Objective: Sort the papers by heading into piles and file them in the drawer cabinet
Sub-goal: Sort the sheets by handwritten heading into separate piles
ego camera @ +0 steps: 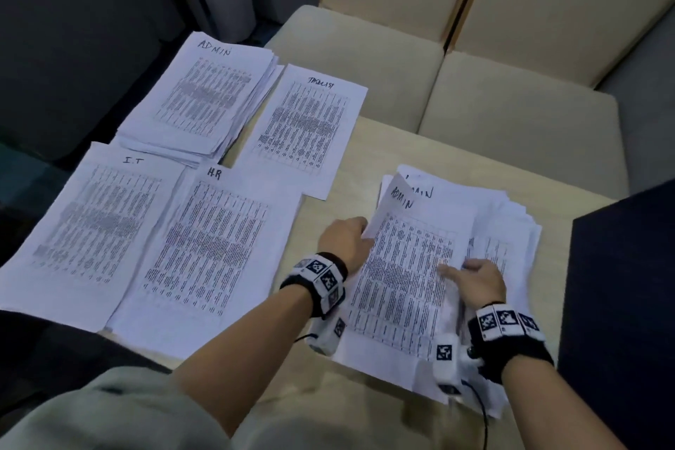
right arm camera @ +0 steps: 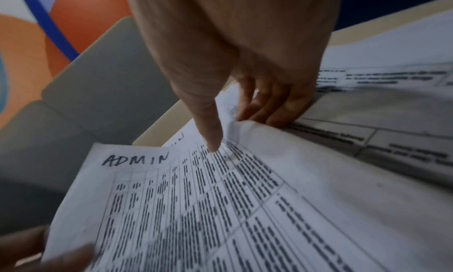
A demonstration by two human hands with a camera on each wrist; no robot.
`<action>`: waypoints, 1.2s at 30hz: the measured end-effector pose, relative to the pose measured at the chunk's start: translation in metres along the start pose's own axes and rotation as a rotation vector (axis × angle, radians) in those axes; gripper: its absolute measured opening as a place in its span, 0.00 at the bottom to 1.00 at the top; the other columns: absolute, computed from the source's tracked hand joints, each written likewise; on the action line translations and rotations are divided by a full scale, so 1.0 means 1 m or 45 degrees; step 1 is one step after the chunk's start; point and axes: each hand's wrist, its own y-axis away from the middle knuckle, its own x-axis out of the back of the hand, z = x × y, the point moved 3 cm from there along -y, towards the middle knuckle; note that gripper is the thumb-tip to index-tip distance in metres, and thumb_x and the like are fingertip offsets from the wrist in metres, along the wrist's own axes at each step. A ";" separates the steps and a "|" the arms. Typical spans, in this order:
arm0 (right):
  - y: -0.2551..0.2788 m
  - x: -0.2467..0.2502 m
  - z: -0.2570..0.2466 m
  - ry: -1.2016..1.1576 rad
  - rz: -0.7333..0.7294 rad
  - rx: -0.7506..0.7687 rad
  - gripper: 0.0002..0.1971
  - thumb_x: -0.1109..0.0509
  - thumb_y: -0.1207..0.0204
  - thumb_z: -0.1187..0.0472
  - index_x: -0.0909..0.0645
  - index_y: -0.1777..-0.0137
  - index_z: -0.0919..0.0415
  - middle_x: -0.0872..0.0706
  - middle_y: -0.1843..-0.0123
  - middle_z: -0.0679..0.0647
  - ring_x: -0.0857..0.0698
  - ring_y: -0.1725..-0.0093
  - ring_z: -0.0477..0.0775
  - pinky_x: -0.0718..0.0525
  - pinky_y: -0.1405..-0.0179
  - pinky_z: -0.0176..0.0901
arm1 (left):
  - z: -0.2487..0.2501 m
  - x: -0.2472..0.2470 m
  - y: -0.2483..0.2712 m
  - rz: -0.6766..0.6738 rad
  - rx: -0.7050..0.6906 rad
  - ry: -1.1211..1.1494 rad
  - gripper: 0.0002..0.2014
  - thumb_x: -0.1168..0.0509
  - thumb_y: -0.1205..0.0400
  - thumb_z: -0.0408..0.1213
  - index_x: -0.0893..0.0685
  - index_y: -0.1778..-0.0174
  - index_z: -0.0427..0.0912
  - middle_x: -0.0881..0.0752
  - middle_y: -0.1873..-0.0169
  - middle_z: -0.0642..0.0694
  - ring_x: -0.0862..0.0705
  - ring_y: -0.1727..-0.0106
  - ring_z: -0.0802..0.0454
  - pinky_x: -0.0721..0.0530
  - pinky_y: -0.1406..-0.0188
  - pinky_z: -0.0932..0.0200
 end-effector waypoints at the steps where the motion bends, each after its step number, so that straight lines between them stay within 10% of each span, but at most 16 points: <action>1: 0.004 0.001 -0.001 -0.100 -0.063 0.026 0.23 0.13 0.36 0.57 0.22 0.49 0.61 0.19 0.54 0.57 0.20 0.55 0.55 0.20 0.50 0.47 | 0.001 -0.001 0.000 -0.001 -0.030 0.060 0.12 0.35 0.18 0.41 0.29 0.66 0.47 0.19 0.68 0.45 0.18 0.64 0.44 0.23 0.68 0.57; 6: 0.016 0.009 0.005 -0.491 -0.333 0.005 0.14 0.18 0.32 0.69 0.20 0.51 0.66 0.19 0.61 0.62 0.18 0.74 0.53 0.18 0.77 0.35 | -0.002 -0.001 0.003 -0.193 -0.017 0.695 0.13 0.32 0.26 0.19 0.20 0.68 0.43 0.15 0.66 0.42 0.19 0.65 0.49 0.19 0.66 0.57; 9: 0.018 0.024 0.010 -0.349 -0.296 0.053 0.14 0.18 0.34 0.66 0.19 0.57 0.72 0.17 0.69 0.63 0.22 0.74 0.58 0.22 0.74 0.41 | -0.006 -0.002 0.001 -0.206 0.074 0.903 0.19 0.40 0.32 0.11 0.19 0.66 0.42 0.18 0.67 0.43 0.22 0.64 0.46 0.25 0.66 0.53; 13: 0.019 0.038 0.016 -0.673 -0.270 0.176 0.09 0.35 0.23 0.77 0.16 0.61 0.69 0.07 0.63 0.52 0.14 0.70 0.49 0.28 0.81 0.34 | -0.005 -0.014 -0.005 0.043 0.272 0.792 0.14 0.36 0.21 0.24 0.23 0.40 0.38 0.18 0.47 0.44 0.20 0.50 0.49 0.22 0.55 0.61; 16: 0.022 0.048 0.018 -0.737 -0.149 0.103 0.05 0.31 0.25 0.75 0.15 0.58 0.70 0.14 0.68 0.61 0.25 0.76 0.56 0.34 0.77 0.41 | -0.003 -0.024 -0.009 0.111 0.359 0.446 0.10 0.32 0.20 0.44 0.20 0.49 0.42 0.15 0.55 0.47 0.16 0.54 0.47 0.16 0.55 0.55; 22: 0.025 0.056 0.027 -0.763 -0.090 0.001 0.04 0.32 0.27 0.76 0.17 0.55 0.72 0.18 0.75 0.59 0.23 0.81 0.56 0.31 0.83 0.38 | -0.006 -0.032 -0.015 0.011 0.272 0.407 0.10 0.28 0.23 0.35 0.22 0.66 0.42 0.17 0.69 0.47 0.21 0.68 0.48 0.21 0.70 0.61; 29: 0.022 0.058 0.028 -0.818 -0.177 0.008 0.14 0.28 0.40 0.72 0.13 0.52 0.70 0.11 0.54 0.59 0.15 0.53 0.60 0.20 0.54 0.52 | 0.004 0.003 -0.004 0.080 -0.120 -0.302 0.18 0.39 0.14 0.46 0.26 0.69 0.43 0.24 0.75 0.48 0.25 0.71 0.45 0.27 0.69 0.57; 32: 0.020 0.054 0.022 -1.000 -0.327 0.144 0.07 0.20 0.40 0.70 0.07 0.62 0.61 0.14 0.32 0.51 0.16 0.33 0.49 0.21 0.34 0.46 | 0.009 0.010 0.001 0.098 -0.344 0.106 0.08 0.37 0.18 0.26 0.17 0.61 0.40 0.23 0.75 0.52 0.24 0.72 0.53 0.28 0.68 0.62; 36: 0.026 0.054 0.016 -1.024 -0.369 0.247 0.10 0.30 0.27 0.71 0.07 0.57 0.62 0.09 0.44 0.53 0.10 0.48 0.44 0.14 0.38 0.45 | 0.025 0.003 0.011 -0.277 -0.310 0.903 0.22 0.43 0.31 0.06 0.12 0.65 0.36 0.10 0.61 0.42 0.11 0.58 0.59 0.15 0.56 0.67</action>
